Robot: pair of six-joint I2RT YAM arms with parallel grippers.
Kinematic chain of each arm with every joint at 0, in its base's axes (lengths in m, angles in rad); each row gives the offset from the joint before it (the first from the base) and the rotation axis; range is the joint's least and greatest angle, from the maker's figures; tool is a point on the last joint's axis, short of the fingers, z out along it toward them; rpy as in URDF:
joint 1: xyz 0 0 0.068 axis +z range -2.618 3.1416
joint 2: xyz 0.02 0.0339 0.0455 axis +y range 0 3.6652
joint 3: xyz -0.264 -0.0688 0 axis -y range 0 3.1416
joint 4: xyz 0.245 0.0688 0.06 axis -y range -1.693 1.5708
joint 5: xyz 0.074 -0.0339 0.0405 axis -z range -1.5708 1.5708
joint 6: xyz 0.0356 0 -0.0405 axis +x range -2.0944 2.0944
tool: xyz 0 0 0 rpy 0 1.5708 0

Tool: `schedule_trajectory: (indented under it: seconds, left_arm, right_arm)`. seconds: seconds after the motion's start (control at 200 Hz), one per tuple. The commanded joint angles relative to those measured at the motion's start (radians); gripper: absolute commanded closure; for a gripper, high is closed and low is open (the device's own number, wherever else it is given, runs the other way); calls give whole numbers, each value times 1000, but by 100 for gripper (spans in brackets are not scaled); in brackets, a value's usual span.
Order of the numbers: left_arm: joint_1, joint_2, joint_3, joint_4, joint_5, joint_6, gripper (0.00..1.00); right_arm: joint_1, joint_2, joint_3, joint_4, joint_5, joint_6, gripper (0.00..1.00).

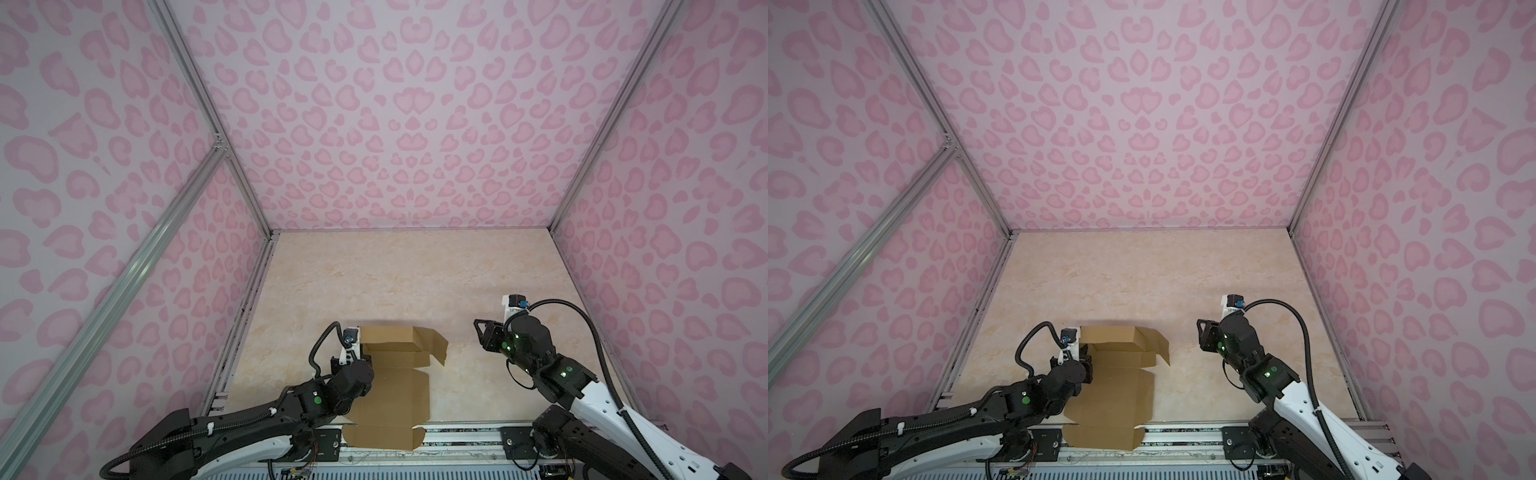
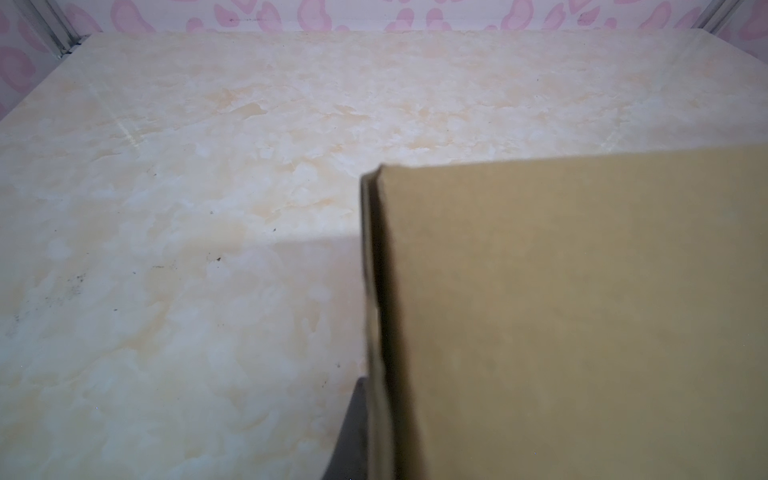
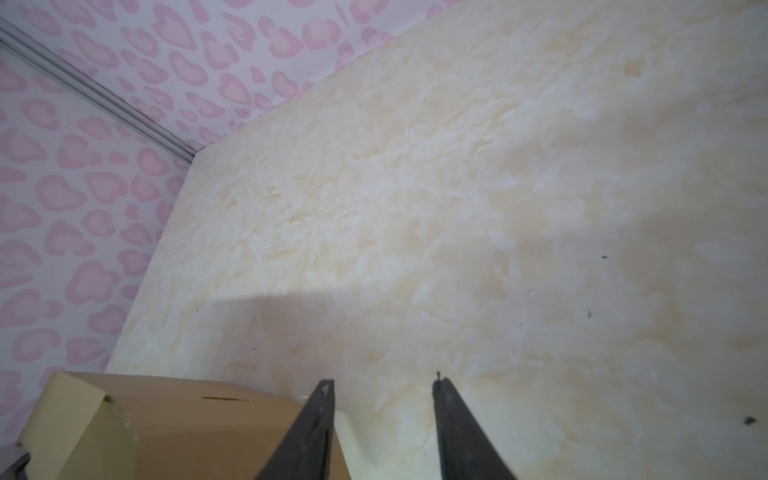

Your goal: Fold the paper box

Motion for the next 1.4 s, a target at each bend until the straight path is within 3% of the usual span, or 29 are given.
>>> schedule_trajectory:
  seconds: [0.0,0.07,0.3,0.515,1.395]
  left_arm:
    - [1,-5,-4,24,23,0,96]
    - [0,-14,-7,26,29,-2,96]
    - [0,-59,-26,34,45,-12,96]
    - [0,-85,-42,29,46,-34,96]
    - [0,-163,-73,20,31,-68,96]
  right_arm:
    - [-18,109,-8,104,-184,-6,58]
    - [-1,173,-27,184,-215,18,58]
    - [144,320,-65,333,-148,47,58]
    - [186,435,-72,395,-177,76,58]
    - [386,460,-80,462,-104,177,59]
